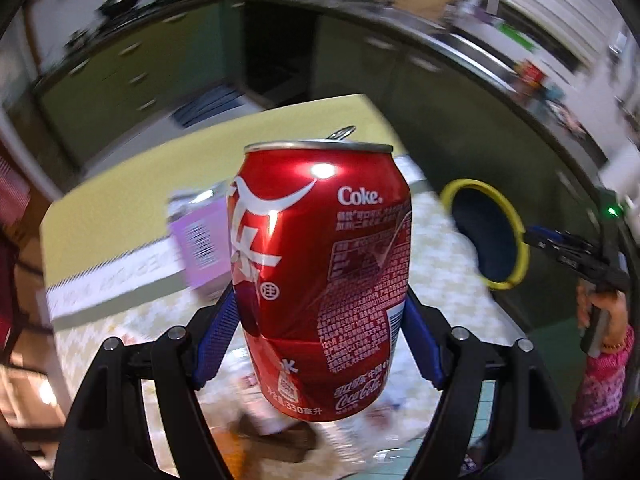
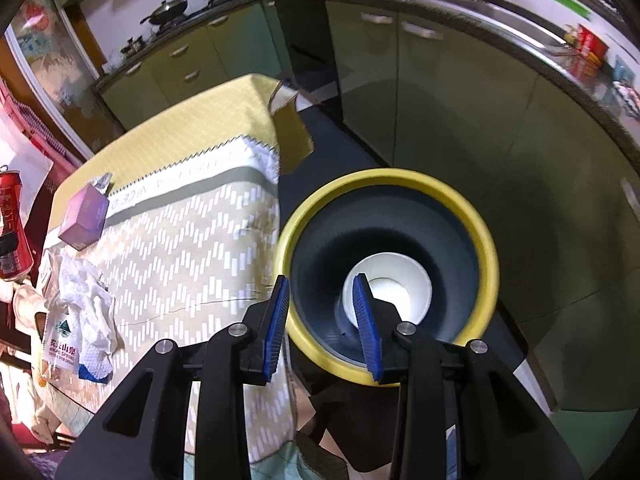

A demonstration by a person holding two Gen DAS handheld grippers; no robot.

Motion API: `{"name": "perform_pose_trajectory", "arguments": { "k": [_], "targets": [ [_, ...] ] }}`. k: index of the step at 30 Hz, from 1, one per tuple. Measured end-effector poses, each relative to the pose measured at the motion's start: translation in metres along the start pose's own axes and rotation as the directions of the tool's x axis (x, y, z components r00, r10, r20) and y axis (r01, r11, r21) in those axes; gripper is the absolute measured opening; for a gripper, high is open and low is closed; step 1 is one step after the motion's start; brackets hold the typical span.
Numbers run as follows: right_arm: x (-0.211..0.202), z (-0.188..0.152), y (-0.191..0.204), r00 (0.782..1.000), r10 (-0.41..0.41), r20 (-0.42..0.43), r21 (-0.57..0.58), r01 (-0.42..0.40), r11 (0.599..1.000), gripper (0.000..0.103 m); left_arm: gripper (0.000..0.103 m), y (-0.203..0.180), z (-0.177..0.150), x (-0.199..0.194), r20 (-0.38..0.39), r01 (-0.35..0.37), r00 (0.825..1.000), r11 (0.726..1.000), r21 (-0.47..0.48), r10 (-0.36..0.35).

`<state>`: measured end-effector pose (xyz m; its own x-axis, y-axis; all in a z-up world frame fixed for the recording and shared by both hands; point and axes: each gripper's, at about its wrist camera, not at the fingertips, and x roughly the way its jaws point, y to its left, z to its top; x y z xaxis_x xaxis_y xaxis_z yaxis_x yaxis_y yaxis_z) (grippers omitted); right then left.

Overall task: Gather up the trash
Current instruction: 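Carry the Coke can over the bin and open the left gripper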

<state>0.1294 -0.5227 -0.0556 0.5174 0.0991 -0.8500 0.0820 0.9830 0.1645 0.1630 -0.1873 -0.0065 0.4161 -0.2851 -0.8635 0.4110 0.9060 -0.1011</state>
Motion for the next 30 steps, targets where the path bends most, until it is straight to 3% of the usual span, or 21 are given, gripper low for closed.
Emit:
{"name": "perform_pose_trajectory", "arguments": {
  "k": [7, 13, 23, 30],
  "targets": [
    [-0.052, -0.022, -0.039, 0.996, -0.050, 0.073, 0.056, 0.046, 0.997, 0.033, 0.072, -0.104, 0.032, 0.031, -0.045, 0.126, 0.992, 0.973, 0.193, -0.119],
    [-0.084, -0.046, -0.069, 0.991, -0.080, 0.103, 0.097, 0.070, 0.993, 0.033, 0.072, -0.195, 0.056, 0.106, -0.168, 0.231, 0.968, 0.929, 0.291, -0.188],
    [-0.098, -0.072, -0.102, 0.991, -0.089, 0.099, 0.145, 0.075, 0.987, 0.033, 0.072, -0.269, 0.067, 0.236, -0.284, 0.202, 0.952, 0.933, 0.297, -0.115],
    [-0.098, -0.079, -0.114, 0.990, -0.111, 0.088, 0.179, 0.094, 0.979, 0.038, 0.077, -0.283, 0.068, 0.267, -0.312, 0.174, 0.947, 0.940, 0.294, -0.078]
  ]
}}
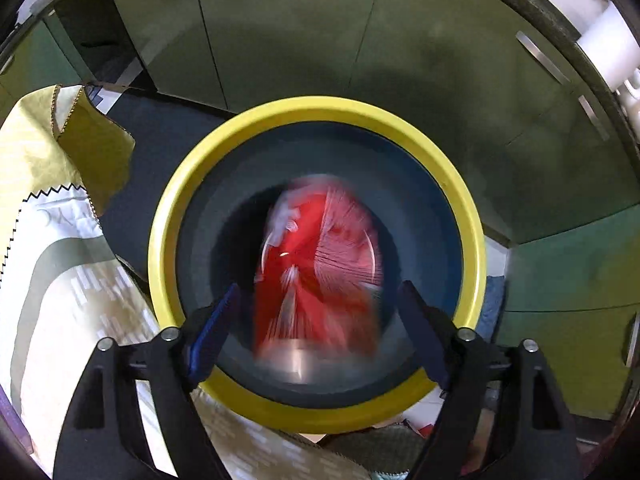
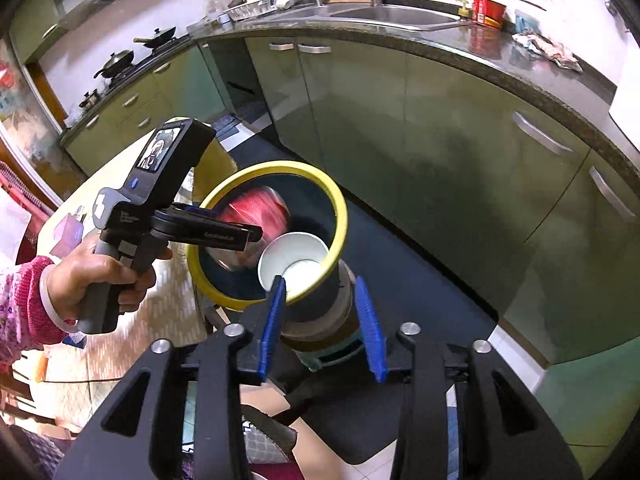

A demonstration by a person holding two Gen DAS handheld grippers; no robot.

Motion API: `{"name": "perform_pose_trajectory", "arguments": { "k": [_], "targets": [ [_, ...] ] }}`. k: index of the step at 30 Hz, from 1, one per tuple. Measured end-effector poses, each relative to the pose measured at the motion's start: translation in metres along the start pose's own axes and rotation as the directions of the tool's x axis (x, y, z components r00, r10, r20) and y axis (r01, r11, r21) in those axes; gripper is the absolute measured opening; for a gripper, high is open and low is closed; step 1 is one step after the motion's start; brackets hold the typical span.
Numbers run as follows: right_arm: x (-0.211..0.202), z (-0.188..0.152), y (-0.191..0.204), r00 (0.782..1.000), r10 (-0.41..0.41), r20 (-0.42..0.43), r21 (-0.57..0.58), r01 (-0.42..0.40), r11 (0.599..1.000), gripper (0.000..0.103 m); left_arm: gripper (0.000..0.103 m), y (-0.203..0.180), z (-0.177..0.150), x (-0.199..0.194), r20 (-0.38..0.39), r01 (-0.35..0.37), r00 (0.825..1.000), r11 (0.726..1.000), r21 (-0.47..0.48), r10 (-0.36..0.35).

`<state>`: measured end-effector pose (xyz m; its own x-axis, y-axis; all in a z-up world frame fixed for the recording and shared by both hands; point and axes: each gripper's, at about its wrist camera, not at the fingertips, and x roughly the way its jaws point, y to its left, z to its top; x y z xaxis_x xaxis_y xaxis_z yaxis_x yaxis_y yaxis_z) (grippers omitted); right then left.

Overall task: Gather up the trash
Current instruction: 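Carry the Coke can over the bin and open the left gripper, then grasp the crumpled white tissue with the right gripper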

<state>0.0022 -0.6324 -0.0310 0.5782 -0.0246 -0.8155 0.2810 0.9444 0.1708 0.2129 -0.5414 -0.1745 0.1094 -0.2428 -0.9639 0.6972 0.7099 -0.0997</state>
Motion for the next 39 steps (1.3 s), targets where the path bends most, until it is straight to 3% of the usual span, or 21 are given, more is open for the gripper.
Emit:
{"name": "perform_pose_trajectory", "arguments": {
  "k": [6, 10, 14, 19, 24, 29, 32, 35, 39],
  "targets": [
    [-0.006, -0.002, 0.010, 1.000, 0.010, 0.010, -0.014, -0.010, 1.000, 0.038, 0.079, 0.014, -0.010, -0.033, 0.032, 0.024, 0.999, 1.000, -0.001, -0.024],
    [-0.004, -0.002, 0.019, 1.000, 0.026, 0.004, -0.031, -0.026, 0.999, 0.038, 0.079, 0.034, -0.030, -0.091, 0.113, 0.069, 0.991, 0.998, -0.005, -0.068],
    [0.005, 0.001, 0.036, 0.999, 0.045, -0.022, -0.060, -0.046, 0.997, 0.038, 0.083, 0.065, -0.070, -0.161, 0.247, 0.093, 0.965, 0.995, -0.025, -0.084],
    [0.024, 0.007, 0.083, 0.995, 0.072, -0.067, -0.148, -0.081, 0.986, 0.038, 0.085, 0.119, -0.139, -0.231, 0.374, 0.033, 0.928, 0.995, -0.096, 0.005],
    [0.043, 0.011, 0.148, 0.985, 0.120, -0.121, -0.254, -0.148, 0.956, 0.038, 0.090, 0.187, -0.220, -0.282, 0.436, 0.017, 0.894, 0.968, -0.252, 0.098],
    [0.066, 0.015, 0.228, 0.957, 0.208, -0.200, -0.344, -0.268, 0.900, 0.038, 0.092, 0.240, -0.296, -0.310, 0.459, -0.038, 0.857, 0.916, -0.399, 0.235],
    [0.076, 0.015, 0.293, 0.909, 0.304, -0.286, -0.402, -0.402, 0.823, 0.041, 0.092, 0.266, -0.330, -0.316, 0.458, -0.010, 0.856, 0.893, -0.450, 0.240],
    [0.082, 0.014, 0.340, 0.870, 0.356, -0.342, -0.429, -0.481, 0.765, 0.049, 0.092, 0.282, -0.352, -0.314, 0.455, 0.011, 0.858, 0.875, -0.483, 0.240],
    [0.096, 0.007, 0.395, 0.845, 0.349, -0.406, -0.470, -0.520, 0.713, 0.049, 0.092, 0.287, -0.365, -0.312, 0.457, 0.017, 0.855, 0.869, -0.495, 0.243]
  ]
}}
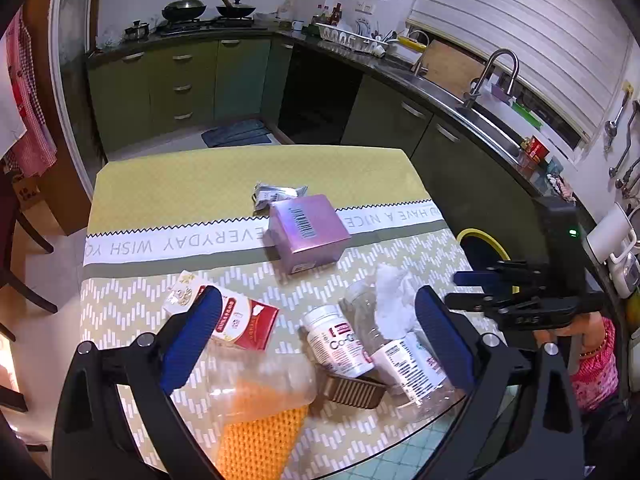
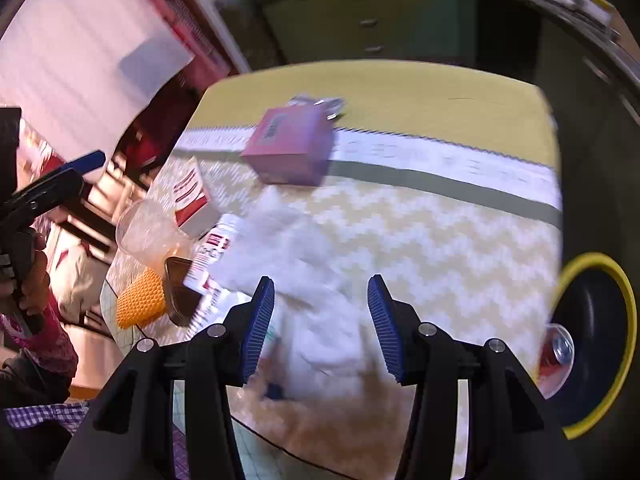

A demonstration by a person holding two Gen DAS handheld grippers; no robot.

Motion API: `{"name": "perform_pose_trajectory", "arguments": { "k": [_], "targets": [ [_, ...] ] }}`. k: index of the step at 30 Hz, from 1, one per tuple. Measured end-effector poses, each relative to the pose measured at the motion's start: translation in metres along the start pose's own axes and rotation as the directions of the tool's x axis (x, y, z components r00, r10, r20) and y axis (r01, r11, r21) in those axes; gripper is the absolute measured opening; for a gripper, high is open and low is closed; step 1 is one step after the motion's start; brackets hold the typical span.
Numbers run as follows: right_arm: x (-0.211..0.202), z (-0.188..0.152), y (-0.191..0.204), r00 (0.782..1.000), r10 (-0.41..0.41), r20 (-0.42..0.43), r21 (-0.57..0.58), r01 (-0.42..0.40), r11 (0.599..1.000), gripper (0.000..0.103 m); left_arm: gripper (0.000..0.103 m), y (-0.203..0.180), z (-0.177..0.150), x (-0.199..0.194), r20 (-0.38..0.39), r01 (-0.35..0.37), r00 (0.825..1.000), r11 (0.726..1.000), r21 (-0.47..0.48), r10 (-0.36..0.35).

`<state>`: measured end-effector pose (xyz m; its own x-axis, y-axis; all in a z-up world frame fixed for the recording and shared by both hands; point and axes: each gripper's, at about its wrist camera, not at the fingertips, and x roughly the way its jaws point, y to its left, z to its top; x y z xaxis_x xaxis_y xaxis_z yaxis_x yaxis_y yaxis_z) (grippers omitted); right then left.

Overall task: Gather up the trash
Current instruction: 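Grasp the crumpled white tissue with the right gripper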

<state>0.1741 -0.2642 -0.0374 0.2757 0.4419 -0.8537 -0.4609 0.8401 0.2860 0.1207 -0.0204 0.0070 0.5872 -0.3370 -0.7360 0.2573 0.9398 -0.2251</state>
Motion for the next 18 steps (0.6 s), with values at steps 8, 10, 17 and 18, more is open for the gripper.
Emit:
{"name": "perform_pose_trajectory", "arguments": {
  "k": [8, 10, 17, 18],
  "targets": [
    [0.031, 0.002, 0.017, 0.998, -0.003, -0.066, -0.007, 0.003, 1.000, 0.042, 0.092, 0.005, -0.009, 0.000, 0.004, 0.004, 1.000, 1.000, 0.031, -0.004],
    [0.036, 0.002, 0.012, 0.997, -0.017, -0.080, -0.002, 0.017, 1.000, 0.019, 0.092, 0.005, -0.010, 0.000, 0.002, 0.011, 1.000, 0.999, 0.030, -0.011],
    [0.015, 0.000, 0.012, 0.999, -0.031, -0.019, 0.005, 0.032, 0.999, 0.006, 0.093, 0.005, -0.013, 0.000, -0.006, 0.010, 1.000, 0.999, 0.039, -0.010],
    [0.005, -0.001, 0.013, 0.999, -0.033, 0.004, 0.002, 0.033, 0.999, 0.006, 0.093, 0.005, -0.013, 0.000, -0.006, 0.008, 1.000, 0.999, 0.039, -0.008]
  ]
}}
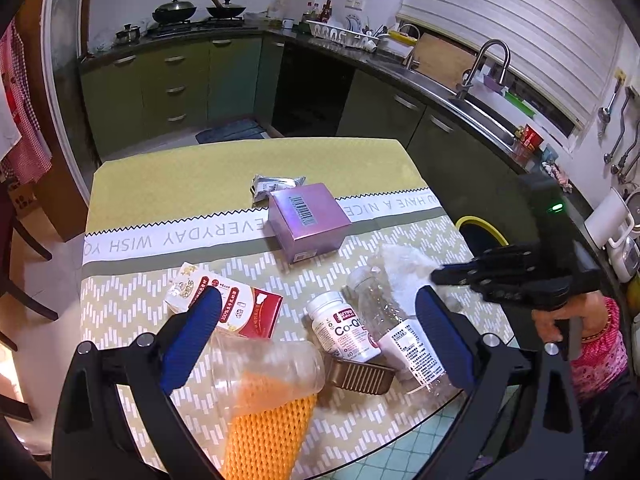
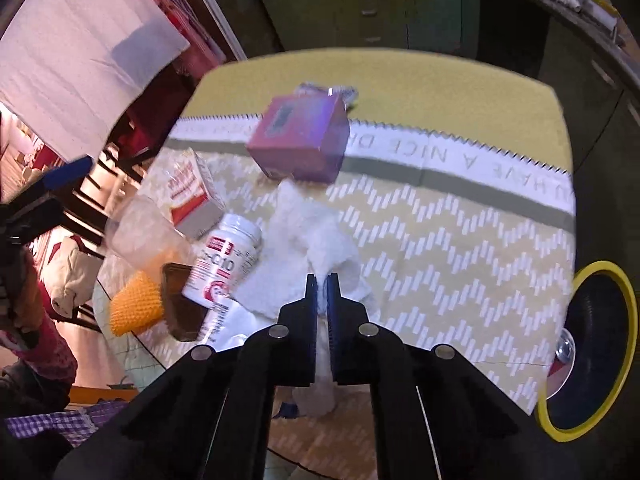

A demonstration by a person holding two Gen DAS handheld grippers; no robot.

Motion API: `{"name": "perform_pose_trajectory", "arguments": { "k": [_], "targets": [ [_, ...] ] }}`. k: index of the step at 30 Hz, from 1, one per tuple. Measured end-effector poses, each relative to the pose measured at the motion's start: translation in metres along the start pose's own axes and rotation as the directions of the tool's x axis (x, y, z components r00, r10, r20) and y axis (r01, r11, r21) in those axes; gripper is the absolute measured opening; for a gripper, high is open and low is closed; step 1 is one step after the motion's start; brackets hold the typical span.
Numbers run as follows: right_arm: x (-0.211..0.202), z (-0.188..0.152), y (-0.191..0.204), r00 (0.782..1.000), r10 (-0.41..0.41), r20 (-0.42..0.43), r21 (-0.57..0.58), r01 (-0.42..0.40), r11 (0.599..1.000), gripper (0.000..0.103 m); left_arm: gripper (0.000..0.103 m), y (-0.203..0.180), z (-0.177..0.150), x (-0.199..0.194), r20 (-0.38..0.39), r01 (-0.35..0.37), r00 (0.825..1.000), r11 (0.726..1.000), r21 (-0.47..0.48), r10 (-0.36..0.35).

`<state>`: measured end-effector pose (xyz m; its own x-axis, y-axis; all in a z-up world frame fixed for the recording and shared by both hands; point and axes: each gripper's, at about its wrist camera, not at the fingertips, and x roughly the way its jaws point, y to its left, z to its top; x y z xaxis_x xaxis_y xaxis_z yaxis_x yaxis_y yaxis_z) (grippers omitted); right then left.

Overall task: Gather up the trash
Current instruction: 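Grasp the crumpled white tissue with the right gripper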

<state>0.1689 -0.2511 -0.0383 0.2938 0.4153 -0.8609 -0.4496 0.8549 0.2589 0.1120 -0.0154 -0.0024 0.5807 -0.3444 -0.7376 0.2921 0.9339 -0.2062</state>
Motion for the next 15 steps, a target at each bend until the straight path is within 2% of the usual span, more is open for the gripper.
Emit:
{"name": "perform_pose_trajectory", "arguments": {
  "k": [7, 11, 15],
  "targets": [
    [-0.055, -0.001, 0.003, 0.994, -0.005, 0.107, -0.001, 0.005, 1.000, 0.006, 0.093, 0.000, 0.000, 0.000, -0.001, 0.000, 1.000, 1.000, 0.004, 0.000],
    [-0.085, 0.002, 0.001, 0.985, 0.000, 0.171, 0.009, -0.002, 1.000, 0.006, 0.093, -0.002, 0.001, -0.004, -0.002, 0.000, 1.000, 1.000, 0.012, 0.000],
    [-0.117, 0.005, -0.005, 0.970, -0.032, 0.242, 0.027, 0.026, 0.999, 0.006, 0.093, -0.002, 0.002, -0.007, 0.003, -0.004, 1.000, 1.000, 0.019, 0.004]
  ]
}}
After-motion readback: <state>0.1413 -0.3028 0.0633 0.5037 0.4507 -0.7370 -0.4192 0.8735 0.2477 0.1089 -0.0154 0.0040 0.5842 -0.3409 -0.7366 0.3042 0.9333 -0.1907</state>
